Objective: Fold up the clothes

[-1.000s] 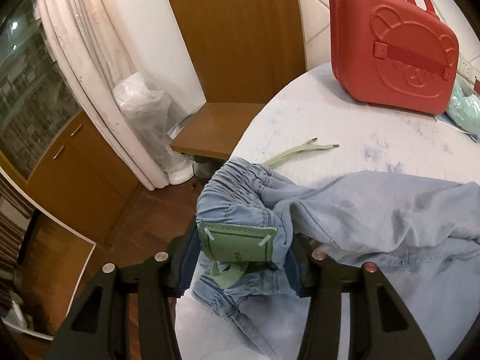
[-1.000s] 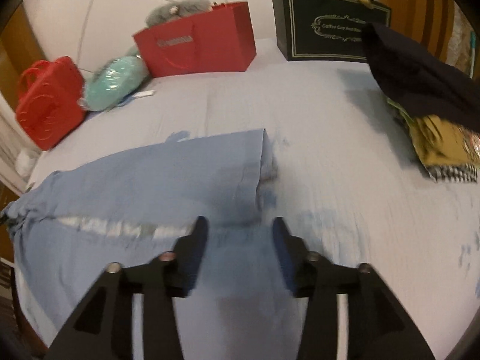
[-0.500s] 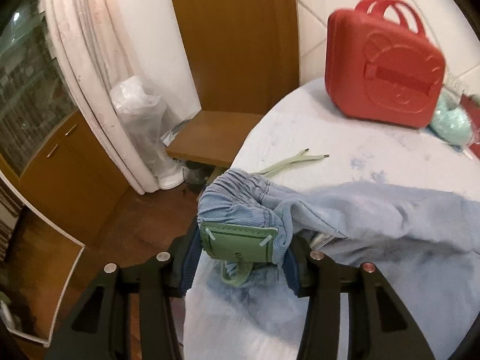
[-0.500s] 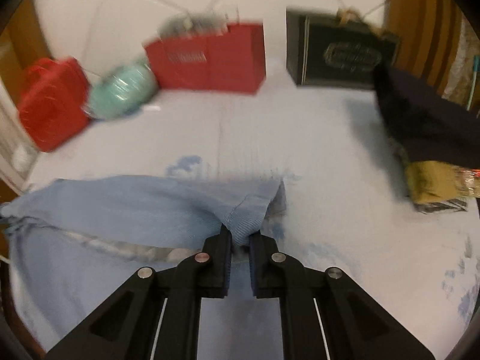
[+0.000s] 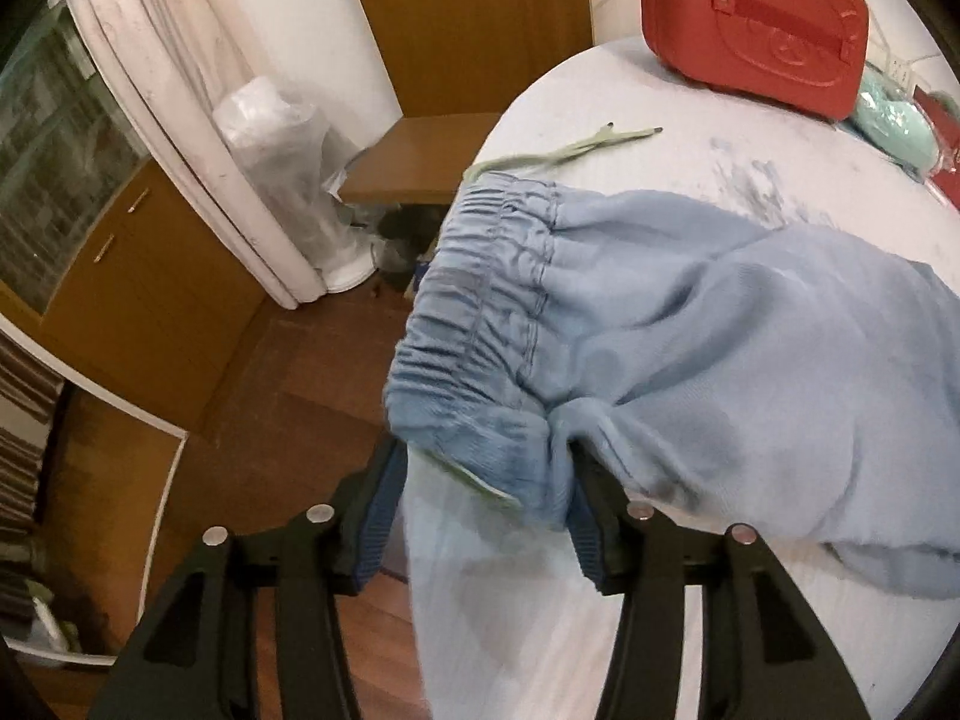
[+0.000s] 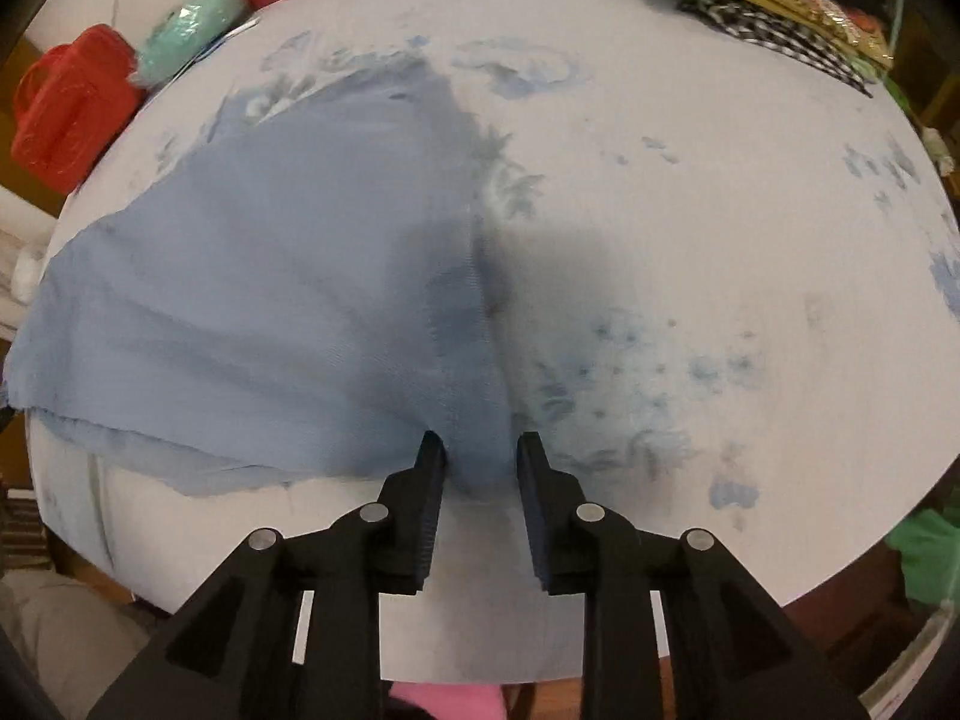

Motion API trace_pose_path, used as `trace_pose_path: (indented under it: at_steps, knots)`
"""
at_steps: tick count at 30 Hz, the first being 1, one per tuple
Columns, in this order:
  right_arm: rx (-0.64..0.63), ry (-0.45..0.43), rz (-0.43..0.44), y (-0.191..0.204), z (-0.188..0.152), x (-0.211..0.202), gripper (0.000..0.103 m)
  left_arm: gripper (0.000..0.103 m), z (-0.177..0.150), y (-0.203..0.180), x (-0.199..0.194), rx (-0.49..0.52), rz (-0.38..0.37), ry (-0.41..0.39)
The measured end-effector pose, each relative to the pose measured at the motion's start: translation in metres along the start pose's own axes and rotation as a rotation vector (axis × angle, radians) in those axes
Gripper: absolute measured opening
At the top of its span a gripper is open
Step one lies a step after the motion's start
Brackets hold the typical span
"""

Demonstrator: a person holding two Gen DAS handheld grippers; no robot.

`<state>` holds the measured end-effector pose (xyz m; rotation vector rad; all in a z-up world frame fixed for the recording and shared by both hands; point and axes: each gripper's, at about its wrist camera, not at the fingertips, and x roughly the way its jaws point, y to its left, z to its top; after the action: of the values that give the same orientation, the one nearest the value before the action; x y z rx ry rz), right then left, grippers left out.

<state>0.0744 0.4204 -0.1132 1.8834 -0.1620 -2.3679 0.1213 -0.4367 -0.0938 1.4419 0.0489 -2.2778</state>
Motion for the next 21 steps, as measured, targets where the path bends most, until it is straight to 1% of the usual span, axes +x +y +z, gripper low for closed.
trace_pose_path:
  at_steps: [2,4,5,6,7,9,13,14,16,17,21]
  knots:
    - [-0.019,-0.041,-0.019,0.002,0.005,-0.01,0.027,0.059,-0.001,0.004,-0.007,-0.001,-0.001,-0.004]
    - [-0.056,-0.1,-0.056,0.008,0.013,-0.024,0.033,0.062,-0.002,0.01,-0.012,-0.024,-0.008,-0.007]
    - [-0.069,-0.126,-0.07,0.011,0.017,-0.029,0.042,0.063,-0.001,0.012,-0.016,-0.043,-0.02,-0.011]
    - [-0.082,-0.155,-0.089,0.013,0.021,-0.034,0.045,0.064,-0.001,0.016,-0.02,-0.068,-0.043,-0.016]
    - [-0.094,-0.178,-0.096,0.015,0.028,-0.037,0.045,0.064,0.0,0.017,-0.024,-0.076,-0.051,-0.017]
    - [-0.101,-0.19,-0.093,0.019,0.042,-0.037,0.045,0.066,0.002,0.019,-0.031,-0.088,-0.066,-0.019]
    - [-0.1,-0.196,-0.081,0.023,0.061,-0.032,0.045,0.066,0.004,0.024,-0.052,-0.07,-0.067,-0.042]
    - [-0.099,-0.193,-0.081,0.024,0.063,-0.031,0.045,0.069,0.005,0.026,-0.058,-0.065,-0.065,-0.049]
    - [-0.094,-0.188,-0.082,0.026,0.067,-0.028,0.045,0.074,0.005,0.033,-0.069,-0.056,-0.03,-0.056]
    - [-0.083,-0.185,-0.084,0.026,0.068,-0.026,0.046,0.075,0.005,0.037,-0.072,-0.063,-0.01,-0.058]
    - [-0.029,-0.176,-0.099,0.017,0.07,-0.02,0.047,0.075,0.01,0.061,-0.075,-0.144,0.01,-0.064]
